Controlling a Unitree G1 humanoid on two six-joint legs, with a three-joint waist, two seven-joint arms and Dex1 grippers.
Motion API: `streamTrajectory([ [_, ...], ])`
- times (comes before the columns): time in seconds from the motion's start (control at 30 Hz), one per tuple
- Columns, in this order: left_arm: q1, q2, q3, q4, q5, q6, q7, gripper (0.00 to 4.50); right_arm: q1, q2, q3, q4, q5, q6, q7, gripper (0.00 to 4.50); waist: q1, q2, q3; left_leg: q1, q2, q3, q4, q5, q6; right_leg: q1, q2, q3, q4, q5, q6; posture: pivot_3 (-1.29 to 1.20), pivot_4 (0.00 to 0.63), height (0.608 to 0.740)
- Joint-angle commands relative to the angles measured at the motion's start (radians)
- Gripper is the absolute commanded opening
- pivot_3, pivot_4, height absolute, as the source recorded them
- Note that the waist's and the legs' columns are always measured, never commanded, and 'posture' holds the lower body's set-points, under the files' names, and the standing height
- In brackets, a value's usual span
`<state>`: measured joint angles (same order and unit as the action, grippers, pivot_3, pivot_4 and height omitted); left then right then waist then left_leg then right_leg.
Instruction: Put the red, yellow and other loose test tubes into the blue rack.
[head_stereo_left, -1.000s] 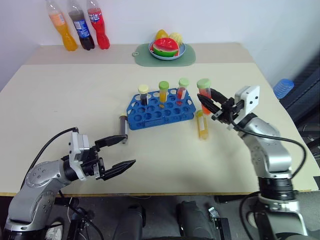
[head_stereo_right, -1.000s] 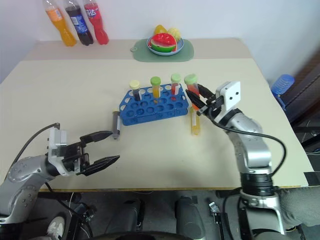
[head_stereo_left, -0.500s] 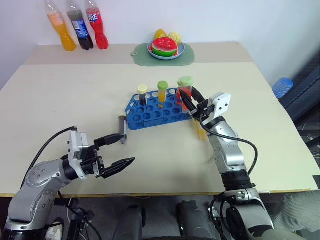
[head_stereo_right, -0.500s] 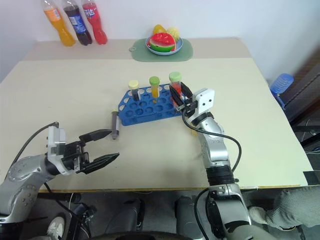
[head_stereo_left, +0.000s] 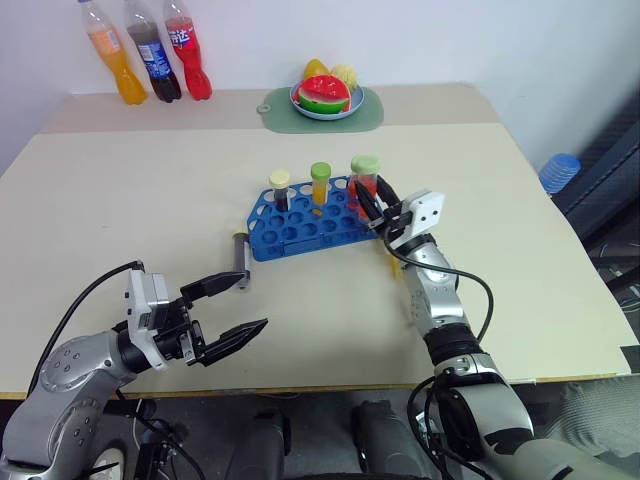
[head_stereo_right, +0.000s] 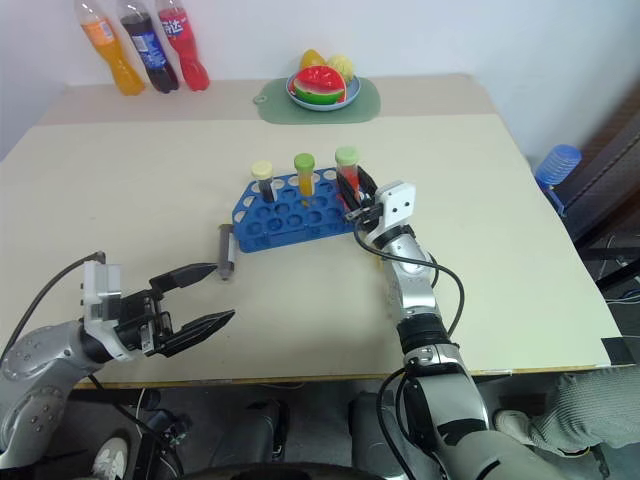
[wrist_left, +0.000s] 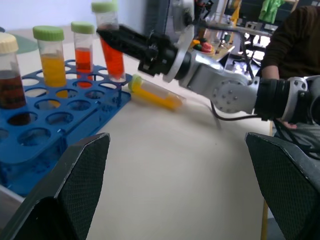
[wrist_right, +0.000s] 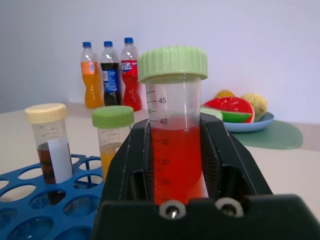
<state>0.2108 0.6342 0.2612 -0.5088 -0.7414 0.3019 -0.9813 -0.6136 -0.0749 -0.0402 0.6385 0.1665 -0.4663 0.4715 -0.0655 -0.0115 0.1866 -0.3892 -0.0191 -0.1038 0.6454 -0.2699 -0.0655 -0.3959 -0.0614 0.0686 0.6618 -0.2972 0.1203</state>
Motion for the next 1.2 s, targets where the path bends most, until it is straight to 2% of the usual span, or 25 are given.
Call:
streamTrajectory([
  [0.03,0.003,0.006,0.021,-0.032,-0.021,0.002,0.004,4.5,-0.008,0.017,0.001,0.004,0.002,-0.022,-0.001,0.79,-0.005,0.0,0.0,0.0,0.0,0.0,0.0,0.0,0.0,0.0,0.0,0.0,0.0,0.0,0.0,0.0,0.15,0.74],
  [0.07,0.0,0.006,0.017,-0.031,-0.021,0.003,0.006,4.5,-0.004,0.017,0.0,0.004,0.002,-0.026,-0.001,0.79,-0.005,0.0,0.0,0.0,0.0,0.0,0.0,0.0,0.0,0.0,0.0,0.0,0.0,0.0,0.0,0.0,0.15,0.74],
  [0.1,-0.002,0.006,0.013,-0.031,-0.022,0.004,0.007,4.5,0.002,0.017,0.0,0.001,0.008,-0.025,0.009,1.85,-0.005,0.0,0.0,0.0,0.0,0.0,0.0,0.0,0.0,0.0,0.0,0.0,0.0,0.0,0.0,0.0,0.15,0.74],
  [0.13,-0.006,0.005,0.009,-0.029,-0.022,0.005,0.008,4.5,0.008,0.012,0.002,-0.003,0.005,-0.033,0.014,2.2,-0.005,0.0,0.0,0.0,0.0,-0.001,0.0,0.0,0.0,0.0,0.0,0.0,0.001,0.0,0.0,0.0,0.15,0.74],
  [0.27,-0.026,0.001,-0.004,-0.013,-0.02,0.008,0.005,4.5,0.03,-0.02,0.011,-0.084,-0.016,-0.031,0.016,4.27,-0.003,0.0,0.0,0.0,0.0,0.0,0.0,0.0,0.0,0.0,0.0,0.0,0.0,0.0,0.0,0.0,0.15,0.74],
  [0.3,-0.031,-0.002,-0.007,-0.009,-0.018,0.008,0.004,4.5,0.035,-0.032,0.013,-0.12,-0.023,-0.013,0.009,4.45,-0.003,0.0,0.0,0.0,0.0,0.0,0.0,0.0,0.0,0.0,0.0,0.0,0.0,0.0,0.0,0.0,0.15,0.74],
  [0.4,-0.05,-0.01,-0.022,0.004,-0.016,0.01,0.002,4.5,0.054,-0.102,0.031,-0.263,-0.029,0.078,0.046,4.45,-0.002,0.001,0.001,0.0,-0.001,-0.001,0.0,0.0,0.0,0.0,-0.001,0.0,0.0,0.0,0.0,0.0,0.15,0.74],
  [0.5,-0.076,-0.013,-0.053,0.033,0.002,0.003,-0.017,4.5,0.102,-0.225,0.05,-0.454,-0.047,0.224,0.101,4.45,0.004,0.002,0.001,0.0,-0.001,-0.002,0.0,0.0,0.0,0.0,-0.001,0.0,0.0,0.0,0.0,0.0,0.15,0.74],
  [0.63,-0.122,-0.018,-0.086,0.078,0.037,-0.019,-0.033,4.5,0.212,-0.398,0.041,-0.758,-0.1,0.581,0.097,4.45,0.019,0.002,0.001,-0.001,-0.001,-0.002,0.0,0.0,0.0,0.0,-0.001,0.0,0.0,0.0,0.0,0.0,0.15,0.74],
  [0.73,-0.148,-0.03,-0.102,0.108,0.046,-0.033,-0.044,4.5,0.221,-0.562,0.019,-0.941,0.057,0.961,0.223,4.45,0.022,0.004,0.002,-0.001,-0.001,-0.002,0.001,0.0,0.0,0.0,-0.001,0.0,-0.001,0.0,0.0,0.0,0.15,0.74],
  [0.87,-0.162,-0.045,-0.12,0.124,0.061,-0.04,-0.052,4.5,0.062,-0.589,0.022,-0.896,0.149,1.509,0.166,4.45,0.014,0.003,0.002,0.0,0.0,-0.002,0.001,0.0,0.0,0.0,0.0,0.001,-0.001,0.0,0.0,0.0,0.15,0.74],
  [0.97,-0.173,-0.057,-0.141,0.125,0.071,-0.045,-0.051,4.5,-0.069,-0.574,0.048,-0.788,0.153,1.749,0.128,4.45,0.023,0.003,0.002,-0.001,0.0,-0.002,0.001,0.0,0.0,0.0,0.0,0.0,-0.001,0.0,-0.001,0.0,0.15,0.74],
  [1.1,-0.168,-0.069,-0.158,0.104,0.077,-0.044,-0.041,4.5,-0.199,-0.541,0.074,-0.659,0.141,1.955,0.071,4.45,0.027,0.003,0.002,-0.003,-0.001,-0.002,0.0,0.0,0.0,-0.001,-0.001,0.0,-0.003,0.0,-0.001,0.0,0.15,0.74],
  [1.2,-0.152,-0.074,-0.157,0.08,0.073,-0.036,-0.02,4.5,-0.237,-0.527,0.094,-0.597,0.124,2.004,0.03,4.45,0.027,0.003,0.002,-0.004,-0.001,-0.002,0.0,0.0,0.0,-0.001,-0.002,0.0,-0.005,0.0,-0.001,0.0,0.15,0.74],
])
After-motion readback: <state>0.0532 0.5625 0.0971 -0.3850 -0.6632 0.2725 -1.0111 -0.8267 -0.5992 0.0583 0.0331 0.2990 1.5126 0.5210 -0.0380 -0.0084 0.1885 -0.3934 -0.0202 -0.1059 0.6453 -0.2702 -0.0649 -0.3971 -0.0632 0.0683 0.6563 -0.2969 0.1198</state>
